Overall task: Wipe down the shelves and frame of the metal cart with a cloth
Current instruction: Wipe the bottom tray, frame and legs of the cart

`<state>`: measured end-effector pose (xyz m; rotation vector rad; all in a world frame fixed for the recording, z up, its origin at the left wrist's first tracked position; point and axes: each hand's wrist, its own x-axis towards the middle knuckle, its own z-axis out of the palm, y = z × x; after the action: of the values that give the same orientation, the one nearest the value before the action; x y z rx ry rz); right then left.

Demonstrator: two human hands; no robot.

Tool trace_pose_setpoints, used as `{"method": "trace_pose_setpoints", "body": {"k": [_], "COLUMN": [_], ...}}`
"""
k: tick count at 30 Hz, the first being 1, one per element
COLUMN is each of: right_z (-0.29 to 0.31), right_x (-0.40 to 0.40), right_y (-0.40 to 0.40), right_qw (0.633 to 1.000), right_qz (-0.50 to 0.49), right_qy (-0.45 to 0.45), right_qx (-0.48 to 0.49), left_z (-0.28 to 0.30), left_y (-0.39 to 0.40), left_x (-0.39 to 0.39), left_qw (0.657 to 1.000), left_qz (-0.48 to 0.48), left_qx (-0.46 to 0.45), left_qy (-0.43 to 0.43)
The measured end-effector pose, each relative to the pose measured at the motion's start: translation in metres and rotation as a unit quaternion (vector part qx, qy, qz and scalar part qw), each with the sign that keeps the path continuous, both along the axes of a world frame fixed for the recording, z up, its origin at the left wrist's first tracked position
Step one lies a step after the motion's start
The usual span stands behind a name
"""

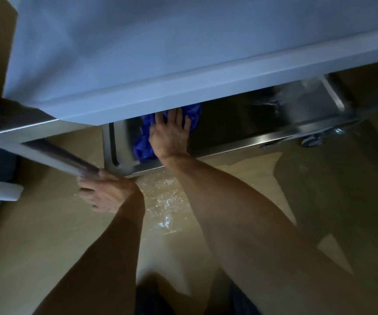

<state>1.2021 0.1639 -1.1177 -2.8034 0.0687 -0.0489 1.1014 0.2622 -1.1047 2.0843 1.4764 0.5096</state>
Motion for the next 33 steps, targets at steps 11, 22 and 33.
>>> {"method": "trace_pose_setpoints", "body": {"k": [11, 22, 33], "right_z": [0.016, 0.002, 0.008], "right_x": [-0.015, 0.013, 0.039], "right_y": [-0.098, -0.221, -0.071], "right_qw": [0.997, 0.951, 0.996], "right_qz": [0.01, -0.305, 0.083], "right_qy": [0.069, 0.047, -0.014], "right_qx": [0.021, -0.021, -0.004], "left_z": [0.02, -0.004, -0.015], "left_y": [-0.121, -0.086, -0.072], "left_x": [0.021, 0.054, 0.057], "left_qw": [0.945, 0.941, 0.944], "left_qz": [-0.303, -0.306, -0.308], "left_qx": [0.06, 0.076, 0.106], "left_qy": [0.105, 0.125, 0.058]}}
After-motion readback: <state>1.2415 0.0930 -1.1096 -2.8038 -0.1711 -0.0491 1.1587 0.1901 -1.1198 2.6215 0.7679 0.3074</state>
